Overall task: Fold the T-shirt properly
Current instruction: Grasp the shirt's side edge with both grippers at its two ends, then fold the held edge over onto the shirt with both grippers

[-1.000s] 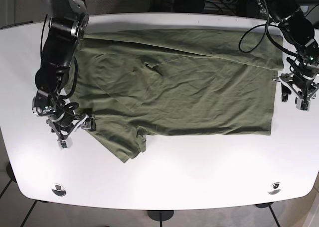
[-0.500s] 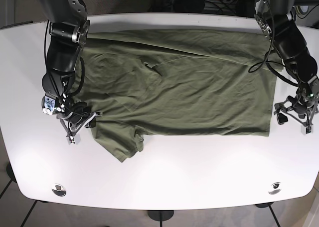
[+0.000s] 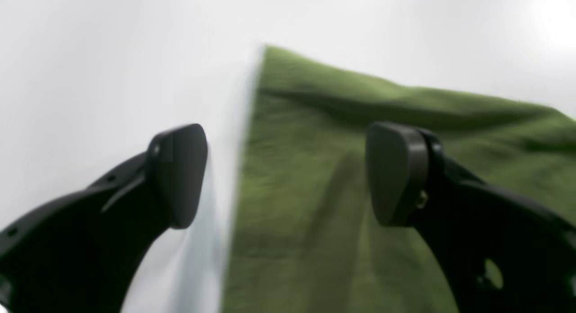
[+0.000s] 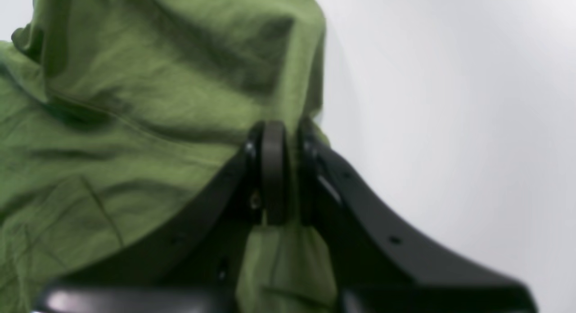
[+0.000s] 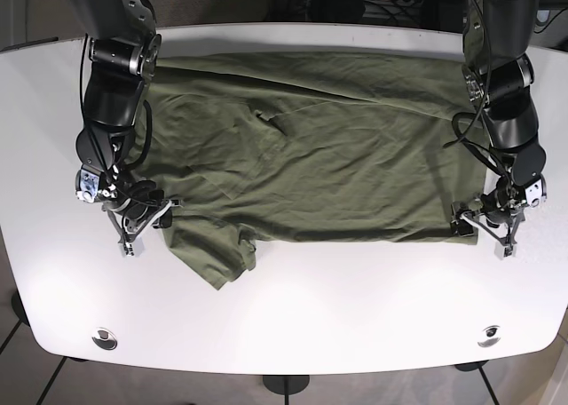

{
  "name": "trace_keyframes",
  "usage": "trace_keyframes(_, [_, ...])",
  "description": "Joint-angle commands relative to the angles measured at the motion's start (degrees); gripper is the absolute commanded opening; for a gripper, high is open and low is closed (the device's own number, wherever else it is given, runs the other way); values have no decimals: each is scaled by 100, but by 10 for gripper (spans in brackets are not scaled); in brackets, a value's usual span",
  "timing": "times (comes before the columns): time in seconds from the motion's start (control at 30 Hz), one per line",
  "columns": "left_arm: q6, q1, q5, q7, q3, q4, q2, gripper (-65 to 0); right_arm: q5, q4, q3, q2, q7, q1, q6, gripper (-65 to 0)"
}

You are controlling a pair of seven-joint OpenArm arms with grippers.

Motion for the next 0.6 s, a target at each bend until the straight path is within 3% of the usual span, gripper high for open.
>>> trace_keyframes(0.03, [-146,-166,-56,-47,13,60,48,-133,75,104,10,59,115,158,14,-614])
trace_keyframes(0.07, [-207,-148,-56,-47,13,60,92,-138,75,104,10,59,124,158,14,-614])
trace_keyframes(0.13, [-251,-139,-56,-47,-14,60,119,-242,75,104,10,59,124,158,14,-614])
trace_keyframes(0.2, [-216,-139,-65,-83,-14,60,119,-432,75,104,10,59,124,158,14,-615])
trace_keyframes(0.23, [-216,-139,-65,-171,-14,69,119,-572,75,104,10,59,133,158,14,-617])
trace_keyframes(0.27, [-216,-139,-48,-311,-14,78,119,-646,75,104,10,59,168,158,14,-618])
trace_keyframes(0.5, [-269,-131,-74,-434,-278,544,119,-650,75,280,10,50,414,202,-21,-633])
trace_keyframes(0.6, [-269,37,-74,102,-532,1274,145,-650,75,1018,10,59,282,62,-100,-633])
